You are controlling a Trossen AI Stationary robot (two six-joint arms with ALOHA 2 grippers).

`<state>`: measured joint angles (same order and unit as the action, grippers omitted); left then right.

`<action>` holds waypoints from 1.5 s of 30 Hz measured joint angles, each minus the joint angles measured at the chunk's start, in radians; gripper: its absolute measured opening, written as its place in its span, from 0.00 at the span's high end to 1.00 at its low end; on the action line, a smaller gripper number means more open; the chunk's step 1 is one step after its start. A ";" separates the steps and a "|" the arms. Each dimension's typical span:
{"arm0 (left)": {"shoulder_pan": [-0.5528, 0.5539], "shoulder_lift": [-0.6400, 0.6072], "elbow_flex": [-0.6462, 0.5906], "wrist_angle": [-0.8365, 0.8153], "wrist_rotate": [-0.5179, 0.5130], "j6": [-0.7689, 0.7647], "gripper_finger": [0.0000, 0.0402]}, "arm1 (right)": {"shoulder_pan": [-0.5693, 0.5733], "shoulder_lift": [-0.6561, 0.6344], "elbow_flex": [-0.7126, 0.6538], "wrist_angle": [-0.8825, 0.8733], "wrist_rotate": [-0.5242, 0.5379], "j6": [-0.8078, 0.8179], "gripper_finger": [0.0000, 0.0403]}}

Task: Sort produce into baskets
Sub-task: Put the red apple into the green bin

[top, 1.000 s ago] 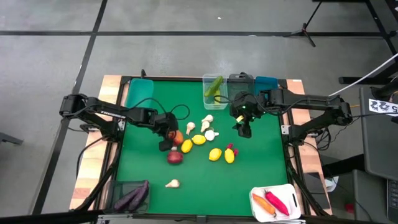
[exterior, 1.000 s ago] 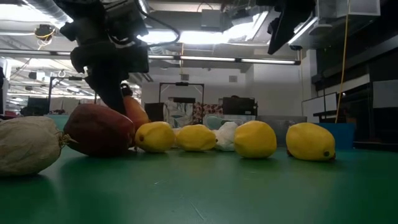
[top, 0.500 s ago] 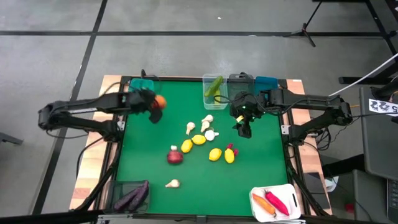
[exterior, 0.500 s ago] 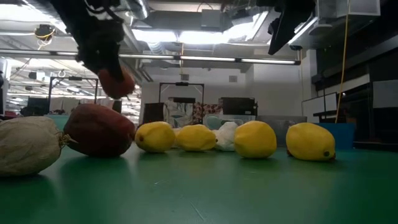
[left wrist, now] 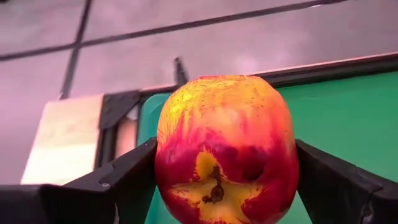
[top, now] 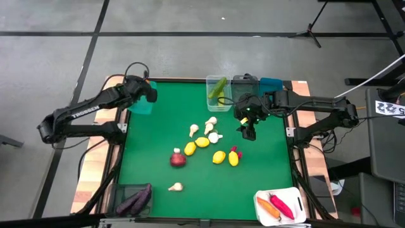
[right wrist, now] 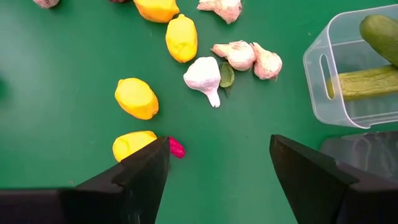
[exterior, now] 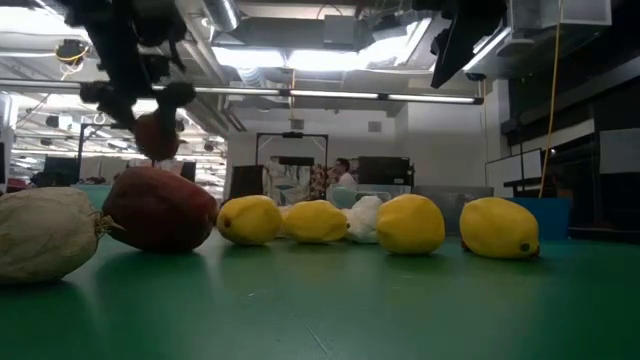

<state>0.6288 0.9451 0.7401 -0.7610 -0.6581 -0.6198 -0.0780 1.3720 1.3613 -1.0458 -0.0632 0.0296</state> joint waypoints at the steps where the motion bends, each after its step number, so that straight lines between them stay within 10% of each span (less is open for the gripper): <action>1: 0.018 0.012 -0.015 0.002 -0.001 -0.005 0.21 | 0.000 0.000 0.000 0.000 0.000 0.000 0.31; 32: 0.045 0.087 -0.096 0.080 0.121 0.155 0.05 | 0.000 0.000 0.000 0.008 -0.039 0.019 0.31; 45: -0.511 0.039 -0.011 0.264 0.776 0.197 0.10 | 0.000 0.000 0.000 0.003 -0.088 0.019 0.31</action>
<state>0.1180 0.9837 0.7292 -0.4965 0.1180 -0.4231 -0.0780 1.3720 1.3613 -1.0426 -0.1509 0.0483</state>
